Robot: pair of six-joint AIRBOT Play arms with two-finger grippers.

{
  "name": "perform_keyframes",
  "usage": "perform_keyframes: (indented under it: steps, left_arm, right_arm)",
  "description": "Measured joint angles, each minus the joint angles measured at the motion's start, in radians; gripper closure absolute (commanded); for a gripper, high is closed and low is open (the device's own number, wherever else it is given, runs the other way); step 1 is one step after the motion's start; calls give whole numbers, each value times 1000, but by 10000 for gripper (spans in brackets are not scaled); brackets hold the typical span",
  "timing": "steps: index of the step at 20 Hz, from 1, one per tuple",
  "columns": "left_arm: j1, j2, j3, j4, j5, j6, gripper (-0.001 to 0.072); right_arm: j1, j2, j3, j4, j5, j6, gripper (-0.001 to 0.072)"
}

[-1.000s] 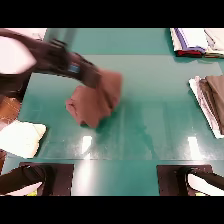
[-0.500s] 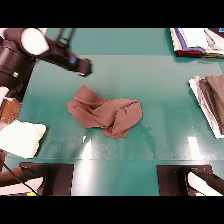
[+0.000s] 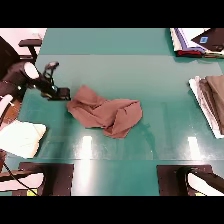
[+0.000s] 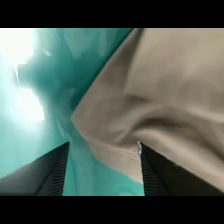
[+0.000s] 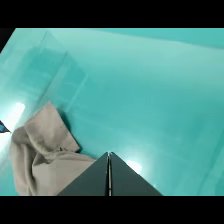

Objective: Fold the shirts.

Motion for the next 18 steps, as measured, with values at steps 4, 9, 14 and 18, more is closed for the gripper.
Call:
perform_keyframes:
  steps: [4,9,14,18]
  left_arm:
    - [5,-47,-76,-96,72,13,339]
    - [6,-55,-58,-153,114,29,680]
    - [6,-9,23,-168,126,46,680]
    - [6,11,46,-169,128,50,680]
  right_arm:
    - [20,-27,-2,0,5,0,696]
    - [-56,-50,-71,-2,95,6,695]
    - [-117,-57,-385,-2,127,16,221]
    - [-22,-71,-682,12,-6,-11,222]
